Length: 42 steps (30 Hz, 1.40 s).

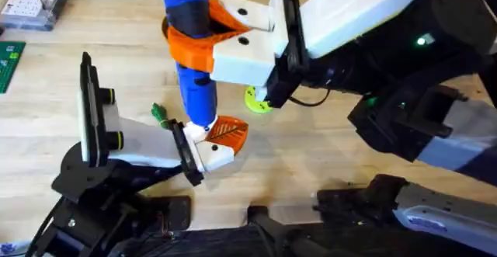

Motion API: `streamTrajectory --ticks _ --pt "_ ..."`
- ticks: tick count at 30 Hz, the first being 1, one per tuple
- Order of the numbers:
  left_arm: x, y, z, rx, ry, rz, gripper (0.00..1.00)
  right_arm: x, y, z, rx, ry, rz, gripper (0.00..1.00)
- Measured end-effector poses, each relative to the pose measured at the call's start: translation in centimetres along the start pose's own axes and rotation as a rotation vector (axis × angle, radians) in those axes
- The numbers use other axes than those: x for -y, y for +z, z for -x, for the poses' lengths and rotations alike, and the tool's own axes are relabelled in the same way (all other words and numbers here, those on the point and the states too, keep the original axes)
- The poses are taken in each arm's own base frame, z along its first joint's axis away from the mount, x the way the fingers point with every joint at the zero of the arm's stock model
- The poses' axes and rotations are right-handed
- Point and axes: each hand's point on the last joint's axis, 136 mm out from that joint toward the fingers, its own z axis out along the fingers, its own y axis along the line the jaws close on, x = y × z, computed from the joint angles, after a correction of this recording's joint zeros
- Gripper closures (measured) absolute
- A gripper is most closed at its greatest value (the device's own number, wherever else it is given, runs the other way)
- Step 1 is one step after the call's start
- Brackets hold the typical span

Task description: Pick up the gripper from the table and insert it into the empty holder that is missing its gripper. Then pick up a screw, insert it into the mounting hole, and use the screwdriver to tighten it. Finally, clean up the table by picking up the vegetable and placing it into the bucket.

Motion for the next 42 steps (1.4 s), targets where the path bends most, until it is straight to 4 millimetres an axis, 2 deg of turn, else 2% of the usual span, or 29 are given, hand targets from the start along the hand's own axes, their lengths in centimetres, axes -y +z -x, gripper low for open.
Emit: streamTrajectory --ticks 29,42 --pt "0.03 0.00 -0.01 0.000 0.000 -0.002 0.986 0.28 -0.01 -0.95 -0.035 -0.003 -0.010 0.967" --pt "0.03 0.00 0.00 0.000 0.000 -0.002 0.986 0.25 -0.10 -0.70 -0.029 -0.034 -0.010 0.966"
